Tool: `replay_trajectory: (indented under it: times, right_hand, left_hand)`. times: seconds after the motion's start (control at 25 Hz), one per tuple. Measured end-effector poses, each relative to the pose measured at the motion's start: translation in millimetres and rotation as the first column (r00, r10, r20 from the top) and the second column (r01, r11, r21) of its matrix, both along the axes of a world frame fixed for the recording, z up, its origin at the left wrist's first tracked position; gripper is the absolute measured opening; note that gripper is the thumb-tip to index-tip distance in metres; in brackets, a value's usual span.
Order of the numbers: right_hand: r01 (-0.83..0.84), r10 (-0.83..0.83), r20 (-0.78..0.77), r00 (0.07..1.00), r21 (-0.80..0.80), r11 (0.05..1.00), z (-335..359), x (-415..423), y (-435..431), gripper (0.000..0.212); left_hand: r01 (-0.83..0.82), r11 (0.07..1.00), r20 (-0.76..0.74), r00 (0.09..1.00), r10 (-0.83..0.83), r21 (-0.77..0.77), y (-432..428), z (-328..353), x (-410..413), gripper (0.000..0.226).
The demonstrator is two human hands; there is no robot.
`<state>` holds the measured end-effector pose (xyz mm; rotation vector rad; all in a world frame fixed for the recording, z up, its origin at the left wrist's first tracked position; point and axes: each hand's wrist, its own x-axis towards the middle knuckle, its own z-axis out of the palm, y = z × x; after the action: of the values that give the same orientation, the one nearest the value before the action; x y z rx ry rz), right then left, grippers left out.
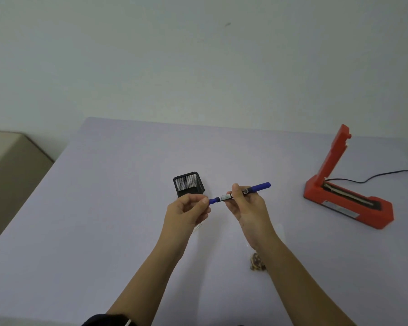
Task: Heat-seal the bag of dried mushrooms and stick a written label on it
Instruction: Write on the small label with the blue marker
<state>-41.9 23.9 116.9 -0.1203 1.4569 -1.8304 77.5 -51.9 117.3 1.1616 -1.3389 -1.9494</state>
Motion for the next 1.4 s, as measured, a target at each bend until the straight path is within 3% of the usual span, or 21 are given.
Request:
replay_trajectory:
  times: [0.32,0.44,0.56,0.64,0.76,0.84,0.96,1.08,1.16,1.24,1.4]
  right_hand:
    - [-0.177,0.173,-0.124,0.977,-0.017,0.984,-2,3,-7,0.006]
    - [-0.283,0.296,-0.227,0.928,0.09,0.955,3,-11,-17,0.005]
    - [-0.181,0.203,-0.197,0.959,0.124,0.976,-1,-29,-39,0.01]
    - [-0.095,0.141,-0.295,0.945,0.163,0.982,-9,-41,-59,0.008]
    - [-0.058,0.25,-0.612,0.75,0.315,0.947,-28,-51,-94,0.02]
    - [-0.153,0.453,-0.693,0.561,0.451,0.879,-42,-50,-118,0.024]
    - [-0.299,0.757,-0.609,0.235,0.696,0.653,-67,-44,-144,0.021]
    - [-0.329,0.834,-0.541,0.106,0.772,0.543,-82,-42,-158,0.026]
    - [-0.279,0.818,-0.574,-0.028,0.791,0.545,-89,-42,-161,0.031]
    - [-0.177,0.76,-0.632,-0.148,0.773,0.609,-97,-42,-161,0.035]
    - [-0.073,0.738,-0.662,-0.131,0.749,0.658,-97,-52,-161,0.049]
  left_hand:
    - [-0.068,0.989,-0.031,0.997,0.073,0.133,-11,-2,1,0.009]
    - [-0.113,0.98,-0.05,0.991,0.123,0.166,-20,-5,-3,0.009]
    - [-0.14,0.985,-0.045,0.988,0.145,0.097,-38,-9,-8,0.008]
    - [-0.109,0.993,0.084,0.99,0.113,-0.053,-56,-18,-13,0.016]
    - [0.066,0.936,0.53,0.837,0.137,-0.347,-92,-49,-20,0.038]
    - [0.222,0.922,0.688,0.723,0.062,-0.317,-107,-69,-25,0.05]
    - [0.276,0.921,0.678,0.735,-0.017,-0.277,-111,-86,-32,0.049]
    - [0.248,0.914,0.625,0.78,0.008,-0.322,-117,-92,-31,0.045]
    - [0.234,0.913,0.616,0.788,0.022,-0.333,-121,-94,-32,0.045]
    - [0.222,0.915,0.605,0.796,0.029,-0.336,-122,-95,-34,0.044]
    - [0.206,0.928,0.604,0.797,0.025,-0.311,-121,-94,-32,0.046]
